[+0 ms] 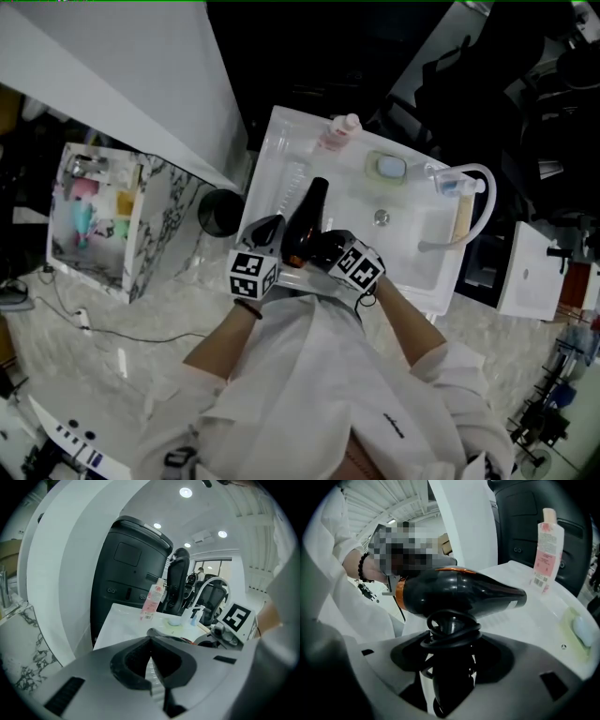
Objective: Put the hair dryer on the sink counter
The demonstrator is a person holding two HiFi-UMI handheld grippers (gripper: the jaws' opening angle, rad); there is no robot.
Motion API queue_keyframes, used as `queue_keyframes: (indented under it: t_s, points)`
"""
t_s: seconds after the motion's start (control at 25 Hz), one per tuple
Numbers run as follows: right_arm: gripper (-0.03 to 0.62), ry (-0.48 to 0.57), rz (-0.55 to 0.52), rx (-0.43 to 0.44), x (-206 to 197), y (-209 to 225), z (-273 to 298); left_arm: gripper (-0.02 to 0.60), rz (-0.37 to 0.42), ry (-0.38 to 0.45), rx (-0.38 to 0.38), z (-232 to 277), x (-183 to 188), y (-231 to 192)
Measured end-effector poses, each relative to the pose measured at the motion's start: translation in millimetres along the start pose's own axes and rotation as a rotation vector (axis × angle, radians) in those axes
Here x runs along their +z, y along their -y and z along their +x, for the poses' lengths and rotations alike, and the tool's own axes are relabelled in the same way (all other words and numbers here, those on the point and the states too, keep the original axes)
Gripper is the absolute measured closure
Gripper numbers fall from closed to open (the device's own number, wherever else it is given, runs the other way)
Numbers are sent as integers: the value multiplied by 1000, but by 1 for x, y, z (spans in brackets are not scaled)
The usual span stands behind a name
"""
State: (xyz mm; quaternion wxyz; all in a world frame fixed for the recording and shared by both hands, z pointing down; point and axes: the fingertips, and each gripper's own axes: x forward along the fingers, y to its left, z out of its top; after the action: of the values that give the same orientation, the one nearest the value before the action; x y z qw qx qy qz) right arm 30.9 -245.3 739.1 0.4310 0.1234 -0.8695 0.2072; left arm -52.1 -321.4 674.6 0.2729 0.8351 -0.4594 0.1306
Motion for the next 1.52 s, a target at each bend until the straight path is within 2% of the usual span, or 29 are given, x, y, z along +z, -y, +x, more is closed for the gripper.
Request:
queue_keyframes:
  t_s: [0.64, 1.08, 1.52]
  points:
    - [303, -84, -75, 16, 0, 9, 39, 558, -7, -7, -7, -3, -11, -15]
    - [303, -81, -116, 11, 2, 17, 53, 558, -20, -11, -11, -8, -17, -17]
    - [295, -65, -93, 6, 5, 21, 57, 558, -10, -12, -37, -10, -18, -11]
